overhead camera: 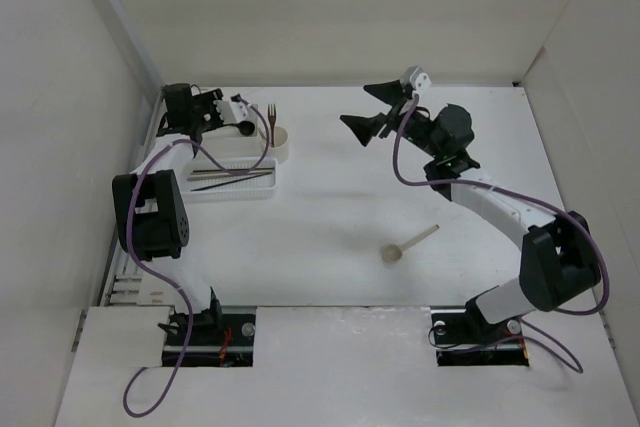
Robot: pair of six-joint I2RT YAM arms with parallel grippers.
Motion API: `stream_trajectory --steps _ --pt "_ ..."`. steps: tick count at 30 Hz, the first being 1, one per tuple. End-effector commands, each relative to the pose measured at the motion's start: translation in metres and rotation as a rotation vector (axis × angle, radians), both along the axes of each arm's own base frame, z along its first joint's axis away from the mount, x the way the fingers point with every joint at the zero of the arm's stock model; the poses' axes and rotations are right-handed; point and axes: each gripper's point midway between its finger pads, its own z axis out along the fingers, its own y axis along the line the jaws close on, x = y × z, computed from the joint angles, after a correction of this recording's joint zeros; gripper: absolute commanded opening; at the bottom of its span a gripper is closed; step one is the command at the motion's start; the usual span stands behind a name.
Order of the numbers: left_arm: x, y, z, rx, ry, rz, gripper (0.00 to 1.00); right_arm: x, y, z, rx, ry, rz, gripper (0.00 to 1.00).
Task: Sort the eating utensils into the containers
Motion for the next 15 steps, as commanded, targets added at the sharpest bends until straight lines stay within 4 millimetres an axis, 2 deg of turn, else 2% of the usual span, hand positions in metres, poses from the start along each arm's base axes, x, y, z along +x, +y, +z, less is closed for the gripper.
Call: stream_trajectory --steps 1,2,4,5,7,8,9,10,11,12,14,15 --pt "-0.003 0.000 0.018 -0.038 -0.043 0.025 0.42 -0.007 -0.012 0.011 -0.009 -0.036 -0.045 1.00" --pt "-0.003 0.000 0.019 -0.038 -0.043 0.025 0.49 -0.007 -0.014 0.009 -0.015 -0.032 -0.061 1.00" --pt "-0.006 -0.002 0.028 -0.041 -0.057 0.016 0.65 -0.016 -0.020 0.020 -0.025 -0.074 -0.070 1.00" --pt "-0.007 -0.002 0.033 -0.049 -0.063 0.020 0.70 -0.018 -0.022 0.017 -0.052 -0.064 -0.076 1.00" --pt "-0.009 -0.003 0.044 -0.087 -0.083 0.037 0.72 -0.020 -0.032 0.016 -0.120 -0.072 -0.105 1.00" --pt "-0.009 -0.003 0.064 -0.100 -0.123 0.042 0.73 -0.024 -0.038 0.022 -0.189 -0.123 -0.125 1.00" --pt "-0.009 -0.001 0.076 -0.114 -0.144 0.059 0.73 -0.019 -0.051 0.009 -0.264 -0.030 -0.174 1.00" --pt "-0.009 -0.005 0.086 -0.161 -0.152 0.077 0.73 -0.018 -0.060 0.006 -0.291 0.012 -0.221 1.00" --pt "-0.011 -0.005 0.103 -0.191 -0.177 0.095 0.75 -0.021 -0.074 0.009 -0.360 -0.023 -0.263 1.00" --pt "-0.012 -0.001 0.114 -0.223 -0.193 0.132 0.75 -0.029 -0.080 -0.013 -0.456 0.017 -0.250 1.00" --pt "-0.020 0.000 0.153 -0.350 -0.245 0.194 0.77 -0.037 -0.096 -0.023 -0.619 -0.085 -0.275 1.00" --pt "-0.025 -0.003 0.162 -0.389 -0.255 0.210 0.77 -0.041 -0.101 -0.036 -0.701 -0.115 -0.261 1.00"
